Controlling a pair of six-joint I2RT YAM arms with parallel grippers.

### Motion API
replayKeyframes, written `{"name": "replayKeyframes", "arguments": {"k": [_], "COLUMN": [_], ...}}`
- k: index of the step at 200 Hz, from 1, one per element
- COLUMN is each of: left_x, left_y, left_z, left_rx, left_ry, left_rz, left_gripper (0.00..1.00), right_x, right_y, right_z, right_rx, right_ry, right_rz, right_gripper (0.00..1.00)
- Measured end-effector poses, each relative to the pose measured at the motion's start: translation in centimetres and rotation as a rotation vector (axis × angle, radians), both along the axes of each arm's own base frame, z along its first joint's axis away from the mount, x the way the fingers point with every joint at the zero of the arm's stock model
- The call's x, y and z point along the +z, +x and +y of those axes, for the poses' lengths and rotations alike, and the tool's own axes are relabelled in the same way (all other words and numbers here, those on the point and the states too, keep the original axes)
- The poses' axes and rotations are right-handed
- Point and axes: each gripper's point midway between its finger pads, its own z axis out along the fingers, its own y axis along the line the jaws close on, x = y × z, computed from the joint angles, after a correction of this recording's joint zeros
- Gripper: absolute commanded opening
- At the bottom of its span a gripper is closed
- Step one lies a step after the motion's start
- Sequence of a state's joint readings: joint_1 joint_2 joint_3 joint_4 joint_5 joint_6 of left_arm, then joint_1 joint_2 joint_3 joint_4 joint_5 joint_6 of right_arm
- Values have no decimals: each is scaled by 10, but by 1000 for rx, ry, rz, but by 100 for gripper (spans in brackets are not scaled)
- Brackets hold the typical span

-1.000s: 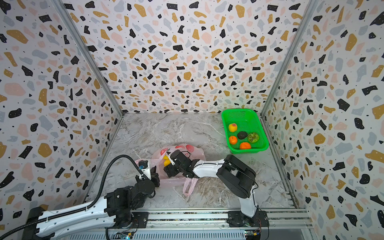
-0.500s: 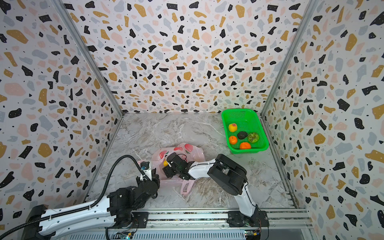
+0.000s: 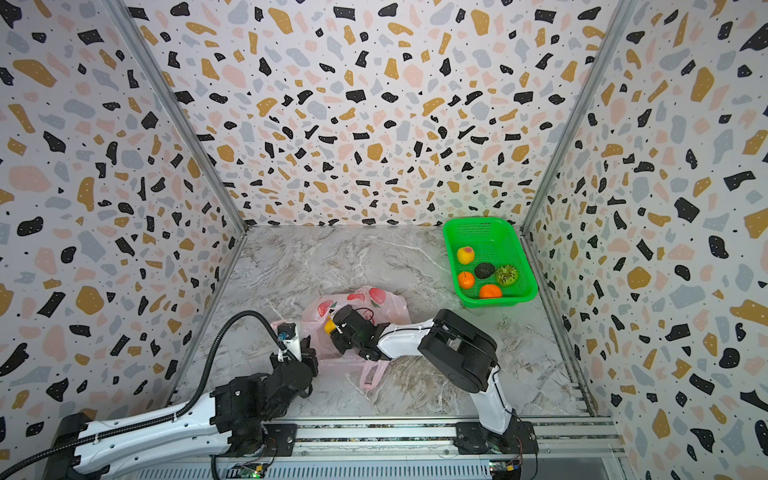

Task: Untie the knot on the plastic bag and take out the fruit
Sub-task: 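Lift the lemon out of the bag with the right gripper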

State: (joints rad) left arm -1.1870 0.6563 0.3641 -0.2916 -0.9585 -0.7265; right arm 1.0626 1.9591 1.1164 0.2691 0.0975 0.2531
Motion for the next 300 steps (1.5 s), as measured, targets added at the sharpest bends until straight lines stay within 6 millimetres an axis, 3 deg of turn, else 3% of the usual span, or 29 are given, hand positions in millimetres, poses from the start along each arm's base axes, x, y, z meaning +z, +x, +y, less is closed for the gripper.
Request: {"name": "replayKeyframes", "arguments": {"k": [37, 61, 150, 190, 253, 279, 300], "left_x": [1, 2, 12, 25, 35, 35, 35], "left_y": [0, 1, 3, 5, 6, 6, 6], "left_z": [1, 2, 1, 0, 3, 3, 3], "left_rx": [6, 6, 5, 9, 15, 15, 14], "left_ry": [4, 8, 27, 21, 27, 26, 27], "left_rz": [-5, -11, -42, -67, -96, -96, -95], "left_gripper": [0, 0, 0, 0, 0, 0, 0], "right_x": [36, 46, 43, 32, 25, 45, 79], "right_y": [-12, -23, -87, -95, -104, -111, -115], "right_z": [-14, -23, -45, -56, -57, -57, -58], "right_rx": [3, 18, 139, 142, 168, 190, 203], "right_ry": [44, 42, -69, -106, -142, -116, -52], "right_rz": [-4, 11, 112, 148, 169, 141, 106], "right_gripper": [40, 40, 41, 41, 41, 41, 42]}}
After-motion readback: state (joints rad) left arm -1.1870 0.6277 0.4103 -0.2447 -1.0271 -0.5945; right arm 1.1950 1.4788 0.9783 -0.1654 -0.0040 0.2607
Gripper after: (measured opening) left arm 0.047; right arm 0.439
